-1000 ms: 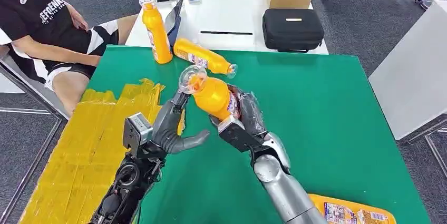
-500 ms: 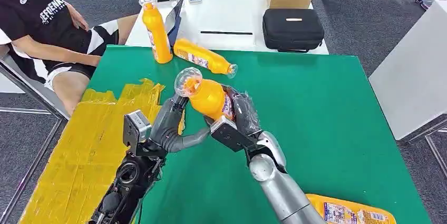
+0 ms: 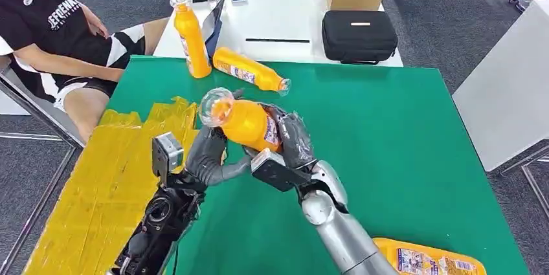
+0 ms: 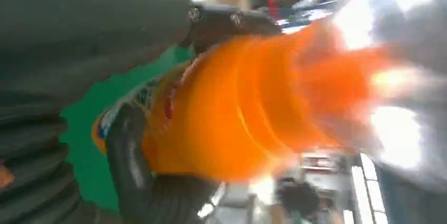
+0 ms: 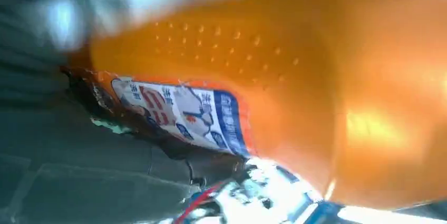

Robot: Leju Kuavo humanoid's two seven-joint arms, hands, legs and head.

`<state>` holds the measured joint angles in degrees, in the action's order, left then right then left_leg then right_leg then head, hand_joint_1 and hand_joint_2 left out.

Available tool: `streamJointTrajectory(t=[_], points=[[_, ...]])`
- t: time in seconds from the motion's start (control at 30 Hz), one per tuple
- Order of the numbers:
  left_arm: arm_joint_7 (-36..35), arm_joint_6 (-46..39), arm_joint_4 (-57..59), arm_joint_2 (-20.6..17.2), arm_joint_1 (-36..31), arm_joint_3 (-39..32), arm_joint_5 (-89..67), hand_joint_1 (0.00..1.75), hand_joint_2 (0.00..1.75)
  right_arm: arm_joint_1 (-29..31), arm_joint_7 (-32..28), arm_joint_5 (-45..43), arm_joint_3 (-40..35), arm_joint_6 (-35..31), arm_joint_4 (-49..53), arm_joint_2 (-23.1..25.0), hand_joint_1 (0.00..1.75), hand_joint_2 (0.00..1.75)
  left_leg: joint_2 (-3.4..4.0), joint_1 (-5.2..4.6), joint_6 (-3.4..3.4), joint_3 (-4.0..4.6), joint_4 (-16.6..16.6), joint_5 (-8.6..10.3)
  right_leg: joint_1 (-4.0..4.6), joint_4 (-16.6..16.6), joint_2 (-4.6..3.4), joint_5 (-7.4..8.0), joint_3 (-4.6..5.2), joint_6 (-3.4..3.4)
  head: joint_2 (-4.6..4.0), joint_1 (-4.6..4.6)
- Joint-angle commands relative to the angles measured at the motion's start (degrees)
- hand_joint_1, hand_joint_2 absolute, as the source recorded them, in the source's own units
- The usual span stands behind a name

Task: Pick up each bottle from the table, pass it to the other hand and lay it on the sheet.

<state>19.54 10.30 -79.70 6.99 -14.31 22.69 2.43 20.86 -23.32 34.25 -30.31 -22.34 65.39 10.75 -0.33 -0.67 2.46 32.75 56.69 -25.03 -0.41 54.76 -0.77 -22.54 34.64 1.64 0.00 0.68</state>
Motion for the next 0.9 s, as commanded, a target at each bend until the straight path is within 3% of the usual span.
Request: streamJointTrajectory(t=[0.03,0.27,0.7,0.73,0.77,0.83,0.9], points=[[-0.7,0.4,9.2,0.7,-2.6,-2.7,2.7,0.00,1.75,2.4,-0.9,-1.5,-6.6,-0.6,-0.1,-0.8,1.75,1.75,-0.02,0.01,-0.11,-0.14,0.0,-0.05,0.01,0.0,0.08,-0.06,-0.12,-0.03,0.00,0.06],[-1.2,1.9,12.7,0.5,-3.1,-5.0,6.2,0.00,1.75,1.8,-1.2,-1.9,-7.7,-0.6,0.1,-1.1,1.75,1.75,-0.04,0.05,-0.15,-0.20,0.0,-0.09,0.04,0.0,0.10,-0.11,-0.22,-0.04,0.00,0.04],[-1.3,-0.4,8.9,0.8,-1.3,-6.1,6.2,0.00,1.75,2.9,1.0,-0.1,-11.6,2.9,-3.7,-0.7,1.75,1.75,0.03,0.04,-0.11,-0.12,0.0,-0.06,0.03,0.0,-0.03,-0.04,-0.13,-0.03,0.00,0.04],[-0.8,-1.0,8.4,1.1,-0.8,-6.9,6.8,0.26,1.75,2.8,1.0,0.0,-11.7,3.0,-3.8,-0.7,1.75,1.75,0.11,0.12,-0.27,-0.40,0.0,-0.24,0.11,0.0,-0.03,-0.19,-0.40,-0.08,0.00,0.02],[-0.6,-1.2,8.2,1.2,-0.5,-7.2,7.1,1.47,1.75,2.7,1.1,0.1,-11.6,3.0,-3.8,-0.7,1.75,1.75,0.02,0.05,-0.14,-0.19,0.0,-0.09,0.04,0.0,0.01,-0.08,-0.20,-0.04,0.00,0.04],[0.4,-2.1,7.1,1.3,0.5,-8.1,8.0,1.69,1.75,2.2,1.1,0.3,-11.3,3.1,-3.9,-0.8,1.75,1.75,0.00,0.08,-0.18,-0.25,0.0,-0.14,0.08,0.0,0.03,-0.13,-0.27,-0.05,0.00,0.02],[0.8,-2.7,6.4,1.3,0.8,-8.5,8.4,1.71,1.75,2.2,1.2,0.5,-11.1,3.2,-4.1,-0.8,1.75,1.75,0.02,0.06,-0.14,-0.19,0.0,-0.11,0.06,0.0,-0.01,-0.08,-0.21,-0.04,0.00,0.04]])
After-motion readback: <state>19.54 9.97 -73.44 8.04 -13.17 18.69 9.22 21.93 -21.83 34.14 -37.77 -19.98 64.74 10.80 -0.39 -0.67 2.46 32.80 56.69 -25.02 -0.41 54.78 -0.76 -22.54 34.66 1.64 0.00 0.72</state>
